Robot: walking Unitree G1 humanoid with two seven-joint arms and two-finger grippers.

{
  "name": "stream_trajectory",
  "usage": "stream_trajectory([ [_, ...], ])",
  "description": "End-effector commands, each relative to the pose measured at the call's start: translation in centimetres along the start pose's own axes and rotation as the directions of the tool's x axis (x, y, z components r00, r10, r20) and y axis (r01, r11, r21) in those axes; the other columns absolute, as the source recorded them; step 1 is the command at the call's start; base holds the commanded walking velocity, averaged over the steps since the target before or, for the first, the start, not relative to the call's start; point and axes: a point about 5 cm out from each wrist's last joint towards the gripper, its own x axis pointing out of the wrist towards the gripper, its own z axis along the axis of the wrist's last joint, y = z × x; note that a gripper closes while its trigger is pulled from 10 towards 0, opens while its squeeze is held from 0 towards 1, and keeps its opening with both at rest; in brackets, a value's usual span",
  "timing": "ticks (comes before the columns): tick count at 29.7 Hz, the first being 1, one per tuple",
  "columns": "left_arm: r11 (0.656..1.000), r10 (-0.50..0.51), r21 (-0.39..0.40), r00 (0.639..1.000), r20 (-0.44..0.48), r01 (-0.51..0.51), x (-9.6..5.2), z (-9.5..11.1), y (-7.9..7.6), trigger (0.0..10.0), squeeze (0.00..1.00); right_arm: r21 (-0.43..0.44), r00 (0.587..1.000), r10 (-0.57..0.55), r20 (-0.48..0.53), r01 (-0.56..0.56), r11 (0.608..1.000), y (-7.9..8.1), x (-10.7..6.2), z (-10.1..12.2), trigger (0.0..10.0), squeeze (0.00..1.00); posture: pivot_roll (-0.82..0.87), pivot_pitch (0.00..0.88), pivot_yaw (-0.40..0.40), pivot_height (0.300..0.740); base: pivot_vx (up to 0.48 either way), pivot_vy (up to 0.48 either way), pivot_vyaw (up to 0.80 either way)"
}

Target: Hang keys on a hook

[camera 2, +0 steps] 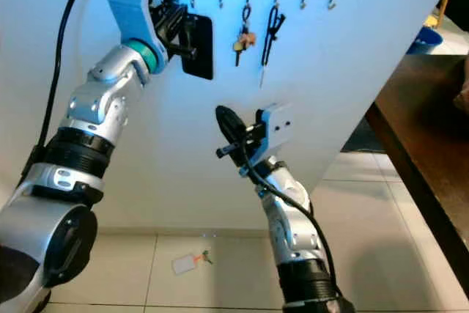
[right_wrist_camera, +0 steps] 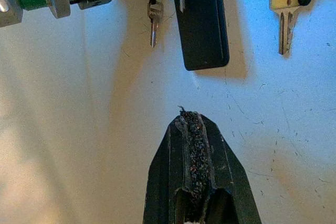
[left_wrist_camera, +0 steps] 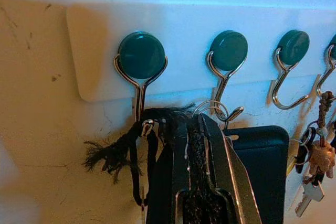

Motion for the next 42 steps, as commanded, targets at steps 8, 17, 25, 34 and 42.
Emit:
stream_trajectory([
  [8,0.989,-0.126,0.088,0.992,0.031,0.123,-1.1,-0.9,-1.0,10.0,1.0,0.004,1.0,-0.003,-0.007,0.003,1.0,0.0,-0.1,-0.2,10.0,0.0,0.07,0.164,0.1,0.74,0.0,0.0,0.0],
  [17,0.969,-0.224,0.156,0.948,0.225,0.192,-5.4,-0.5,-3.0,10.0,0.0,0.006,1.0,-0.001,0.0,0.001,1.0,0.0,-0.1,-0.2,10.0,0.0,0.1,0.159,0.107,0.74,0.0,0.0,0.0],
  [25,0.961,-0.241,0.171,0.962,0.127,0.218,-6.9,-2.1,-3.2,10.0,0.0,0.008,1.0,0.001,0.004,-0.001,1.0,0.2,0.0,-0.3,10.0,0.0,0.11,0.162,0.119,0.74,0.0,0.0,0.0],
  [34,0.961,-0.188,0.195,0.981,-0.047,0.194,-10.6,-4.9,-1.3,10.0,0.0,-0.032,0.996,-0.088,0.022,0.089,0.996,-0.9,-0.8,0.3,10.0,0.0,0.09,0.153,0.108,0.74,0.0,0.0,0.0],
  [42,0.979,0.001,0.199,0.971,-0.24,0.048,-13.7,-7.7,0.5,10.0,0.0,-0.141,0.961,-0.276,0.009,0.275,0.951,-3.3,-3.1,0.5,10.0,0.0,0.07,0.146,0.101,0.74,0.0,0.0,0.0],
])
